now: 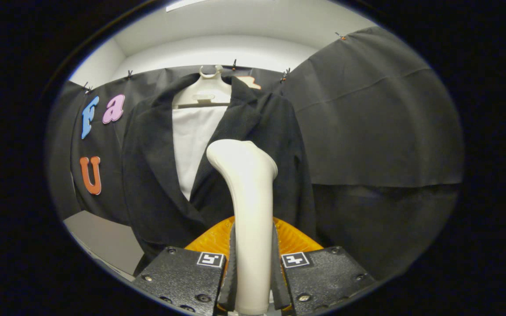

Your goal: Iron the clothes twice with a garment steamer, once on the left side and once on the right side.

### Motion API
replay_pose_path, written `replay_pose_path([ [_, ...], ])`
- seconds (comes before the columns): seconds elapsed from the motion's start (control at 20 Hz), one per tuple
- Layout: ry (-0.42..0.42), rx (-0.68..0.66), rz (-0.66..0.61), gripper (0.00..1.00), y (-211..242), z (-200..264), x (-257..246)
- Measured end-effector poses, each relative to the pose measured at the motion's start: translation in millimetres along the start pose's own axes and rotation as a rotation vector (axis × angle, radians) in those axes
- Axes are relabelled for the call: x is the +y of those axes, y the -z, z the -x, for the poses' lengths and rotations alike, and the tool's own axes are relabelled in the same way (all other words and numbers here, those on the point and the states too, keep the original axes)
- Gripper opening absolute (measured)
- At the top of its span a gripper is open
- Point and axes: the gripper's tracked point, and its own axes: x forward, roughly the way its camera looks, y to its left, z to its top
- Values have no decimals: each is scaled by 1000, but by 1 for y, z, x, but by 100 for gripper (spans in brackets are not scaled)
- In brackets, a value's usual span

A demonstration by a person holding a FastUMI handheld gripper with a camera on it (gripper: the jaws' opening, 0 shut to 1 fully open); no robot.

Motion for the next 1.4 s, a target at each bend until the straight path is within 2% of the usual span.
replay_pose_path([
  [1.4,76,283,-24,35,155,24,-22],
])
